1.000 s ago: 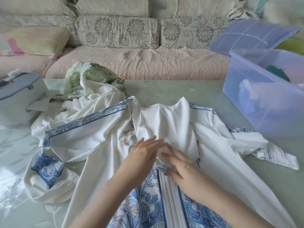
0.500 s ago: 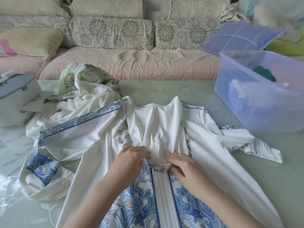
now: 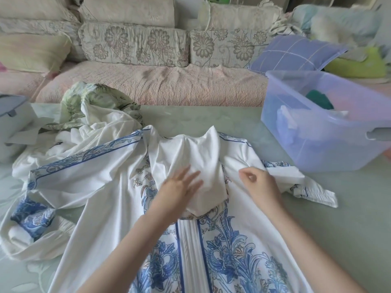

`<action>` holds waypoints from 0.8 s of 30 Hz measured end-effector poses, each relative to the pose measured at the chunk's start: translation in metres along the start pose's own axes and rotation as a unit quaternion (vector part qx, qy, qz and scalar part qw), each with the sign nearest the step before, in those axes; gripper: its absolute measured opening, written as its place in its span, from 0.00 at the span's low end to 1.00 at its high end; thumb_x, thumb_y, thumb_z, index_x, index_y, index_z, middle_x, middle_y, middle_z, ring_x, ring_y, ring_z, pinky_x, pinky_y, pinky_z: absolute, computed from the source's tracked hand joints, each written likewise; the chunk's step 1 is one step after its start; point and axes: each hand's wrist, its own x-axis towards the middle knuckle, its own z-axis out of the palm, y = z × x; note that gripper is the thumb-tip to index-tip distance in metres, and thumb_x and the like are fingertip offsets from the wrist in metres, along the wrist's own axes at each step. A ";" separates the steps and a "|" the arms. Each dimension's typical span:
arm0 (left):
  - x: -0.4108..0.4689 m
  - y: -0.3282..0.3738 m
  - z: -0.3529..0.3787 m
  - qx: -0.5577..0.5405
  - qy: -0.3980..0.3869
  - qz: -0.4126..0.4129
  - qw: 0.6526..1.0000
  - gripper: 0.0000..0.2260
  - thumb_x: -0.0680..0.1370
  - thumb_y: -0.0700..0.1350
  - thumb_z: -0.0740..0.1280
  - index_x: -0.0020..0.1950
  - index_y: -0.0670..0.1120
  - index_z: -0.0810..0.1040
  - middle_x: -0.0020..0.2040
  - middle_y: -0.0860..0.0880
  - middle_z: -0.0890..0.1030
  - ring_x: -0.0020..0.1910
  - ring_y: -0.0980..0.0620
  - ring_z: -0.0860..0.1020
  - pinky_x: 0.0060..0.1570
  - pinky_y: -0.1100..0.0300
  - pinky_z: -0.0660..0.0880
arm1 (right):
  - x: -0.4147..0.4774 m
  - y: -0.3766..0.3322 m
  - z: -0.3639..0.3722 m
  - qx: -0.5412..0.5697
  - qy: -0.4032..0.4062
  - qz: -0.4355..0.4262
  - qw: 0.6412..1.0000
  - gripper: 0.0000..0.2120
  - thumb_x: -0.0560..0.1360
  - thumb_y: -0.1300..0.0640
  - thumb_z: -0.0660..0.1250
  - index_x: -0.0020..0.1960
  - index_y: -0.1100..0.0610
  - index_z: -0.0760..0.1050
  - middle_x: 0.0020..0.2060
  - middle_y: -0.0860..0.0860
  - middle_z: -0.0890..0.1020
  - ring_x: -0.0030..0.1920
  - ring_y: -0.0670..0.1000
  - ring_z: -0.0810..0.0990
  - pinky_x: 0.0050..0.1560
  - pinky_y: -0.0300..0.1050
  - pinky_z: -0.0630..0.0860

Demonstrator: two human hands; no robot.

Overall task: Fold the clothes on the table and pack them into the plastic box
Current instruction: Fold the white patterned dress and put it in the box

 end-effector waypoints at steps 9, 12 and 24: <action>0.067 -0.078 -0.039 0.068 0.175 -0.223 0.956 0.16 0.79 0.45 0.63 0.66 0.45 0.74 0.61 0.38 0.74 0.61 0.39 0.71 0.56 0.49 0.70 | 0.080 -0.031 0.044 -0.058 -0.083 0.098 0.990 0.06 0.72 0.57 0.70 0.49 0.54 0.81 0.48 0.53 0.83 0.50 0.56 0.81 0.49 0.42 0.74; 0.084 -0.091 -0.039 0.160 0.137 -0.168 0.963 0.21 0.79 0.51 0.63 0.72 0.51 0.68 0.70 0.46 0.70 0.70 0.44 0.63 0.65 0.51 0.61 | 0.079 -0.038 0.053 -0.115 -0.096 0.085 0.985 0.06 0.73 0.52 0.68 0.47 0.53 0.81 0.47 0.52 0.82 0.51 0.56 0.80 0.44 0.41 0.69; 0.090 -0.112 -0.026 0.249 0.062 -0.197 0.946 0.18 0.81 0.44 0.53 0.70 0.42 0.66 0.71 0.43 0.67 0.74 0.44 0.58 0.72 0.53 0.51 | 0.071 -0.025 0.030 -0.198 -0.055 0.062 0.977 0.05 0.71 0.55 0.69 0.42 0.55 0.74 0.43 0.53 0.77 0.53 0.58 0.79 0.38 0.42 0.66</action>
